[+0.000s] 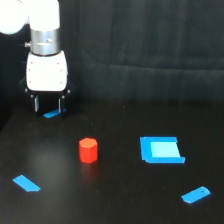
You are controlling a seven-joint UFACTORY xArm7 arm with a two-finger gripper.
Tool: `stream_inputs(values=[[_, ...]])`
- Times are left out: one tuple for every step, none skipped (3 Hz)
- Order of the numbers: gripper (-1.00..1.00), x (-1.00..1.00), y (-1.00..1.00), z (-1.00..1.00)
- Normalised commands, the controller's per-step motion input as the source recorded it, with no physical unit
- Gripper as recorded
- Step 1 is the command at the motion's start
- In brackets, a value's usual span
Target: Pick up the red object from the table
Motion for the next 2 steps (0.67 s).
stream_inputs(values=[[0.96,0.49,-0.10,-0.33],[1.00,0.65,-0.15,-0.30]])
